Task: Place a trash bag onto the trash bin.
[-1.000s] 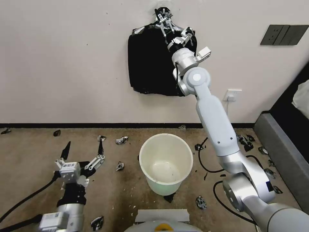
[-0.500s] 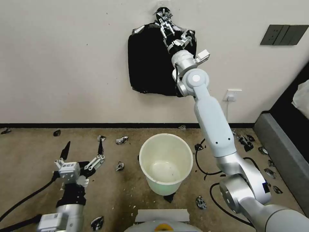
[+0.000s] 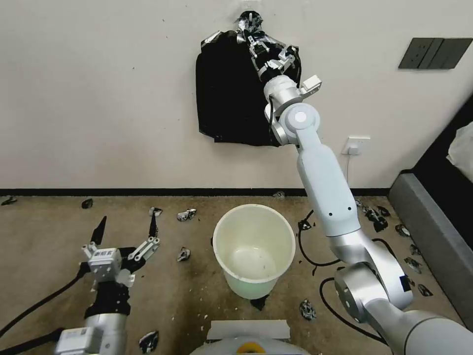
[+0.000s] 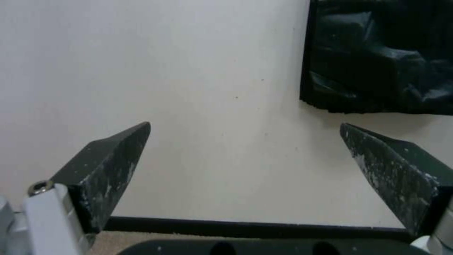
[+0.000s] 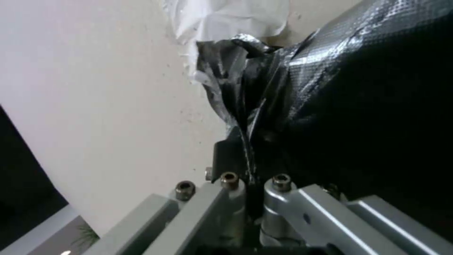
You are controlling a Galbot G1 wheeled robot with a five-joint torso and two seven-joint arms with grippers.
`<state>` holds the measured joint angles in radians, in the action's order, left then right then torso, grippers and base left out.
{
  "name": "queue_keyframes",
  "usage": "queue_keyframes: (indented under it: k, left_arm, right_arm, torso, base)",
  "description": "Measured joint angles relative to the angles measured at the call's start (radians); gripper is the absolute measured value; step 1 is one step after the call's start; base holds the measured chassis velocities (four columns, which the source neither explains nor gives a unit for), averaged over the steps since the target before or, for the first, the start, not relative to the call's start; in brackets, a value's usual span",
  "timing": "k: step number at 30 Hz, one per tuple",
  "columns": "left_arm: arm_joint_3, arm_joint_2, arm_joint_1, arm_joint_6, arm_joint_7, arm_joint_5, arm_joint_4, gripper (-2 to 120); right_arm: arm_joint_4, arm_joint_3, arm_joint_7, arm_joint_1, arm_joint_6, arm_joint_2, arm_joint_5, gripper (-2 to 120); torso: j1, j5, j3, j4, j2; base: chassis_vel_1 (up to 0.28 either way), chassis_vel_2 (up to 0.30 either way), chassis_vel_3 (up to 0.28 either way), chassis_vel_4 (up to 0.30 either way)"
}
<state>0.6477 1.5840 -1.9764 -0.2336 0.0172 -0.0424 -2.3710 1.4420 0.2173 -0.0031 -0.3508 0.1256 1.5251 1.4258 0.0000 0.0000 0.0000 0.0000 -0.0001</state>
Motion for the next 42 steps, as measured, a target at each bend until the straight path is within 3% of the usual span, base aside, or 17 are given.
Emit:
queue_keyframes:
  k: [8,16,24,26,42]
  left_arm:
    - [0.001,0.002,0.0,-0.003,0.001,-0.001,0.002,100]
    - [-0.001,0.007,0.003,-0.006,0.001,-0.002,0.006,100]
    - [-0.002,0.008,0.008,-0.008,0.001,-0.005,0.006,100]
    - [-0.007,0.009,0.009,-0.009,0.0,-0.005,0.004,100]
    - [-0.014,0.008,0.004,-0.02,0.0,-0.006,-0.014,100]
  right_arm:
    - [0.055,-0.079,-0.219,-0.066,-0.102,-0.07,-0.134,0]
    - [0.128,-0.139,-0.326,-0.132,-0.182,-0.125,-0.178,0]
    - [0.225,-0.187,-0.325,-0.217,-0.191,-0.166,-0.221,0]
    - [0.294,-0.213,-0.314,-0.295,-0.191,-0.195,-0.253,0]
    - [0.451,-0.243,-0.291,-0.463,-0.184,-0.273,-0.311,0]
  torso:
    - [0.0,0.0,0.0,0.0,0.0]
    - [0.0,0.0,0.0,-0.0001,0.0]
    - [0.0,0.0,0.0,-0.0001,0.0]
    - [0.0,0.0,0.0,0.0,0.0]
    - [0.0,0.0,0.0,0.0,0.0]
  base:
    - [0.0,0.0,0.0,0.0]
    - [0.0,0.0,0.0,0.0]
    - [0.0,0.0,0.0,0.0]
    - [0.0,0.0,0.0,0.0]
    - [0.0,0.0,0.0,0.0]
